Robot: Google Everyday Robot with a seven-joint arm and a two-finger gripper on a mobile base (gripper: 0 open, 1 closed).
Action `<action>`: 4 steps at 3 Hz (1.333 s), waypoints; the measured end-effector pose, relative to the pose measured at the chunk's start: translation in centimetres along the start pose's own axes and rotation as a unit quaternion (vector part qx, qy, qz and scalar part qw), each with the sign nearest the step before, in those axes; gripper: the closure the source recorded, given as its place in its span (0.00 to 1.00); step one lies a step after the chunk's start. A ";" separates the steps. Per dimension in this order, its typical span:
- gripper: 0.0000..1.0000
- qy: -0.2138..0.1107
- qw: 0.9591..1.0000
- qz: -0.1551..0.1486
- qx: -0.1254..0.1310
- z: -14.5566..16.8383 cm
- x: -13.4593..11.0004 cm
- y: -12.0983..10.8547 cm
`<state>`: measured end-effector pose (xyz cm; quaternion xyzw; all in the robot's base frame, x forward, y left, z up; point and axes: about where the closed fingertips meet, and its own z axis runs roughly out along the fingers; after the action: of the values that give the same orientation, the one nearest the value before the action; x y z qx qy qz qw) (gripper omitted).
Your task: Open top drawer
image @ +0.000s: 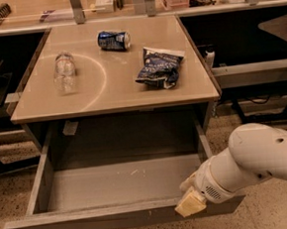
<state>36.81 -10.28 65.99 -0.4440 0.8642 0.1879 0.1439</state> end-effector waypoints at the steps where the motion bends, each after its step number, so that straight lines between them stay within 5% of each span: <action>1: 1.00 0.000 1.000 0.000 0.000 -0.1 -0.1 0.0; 4: 1.00 0.000 1.000 0.008 -0.005 -0.2 0.5 0.5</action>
Offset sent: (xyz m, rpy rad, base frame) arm -0.0690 -0.0680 -0.0036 0.0704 0.0334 -0.0922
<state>36.14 -10.44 66.04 -0.4382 0.8666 0.1935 0.1401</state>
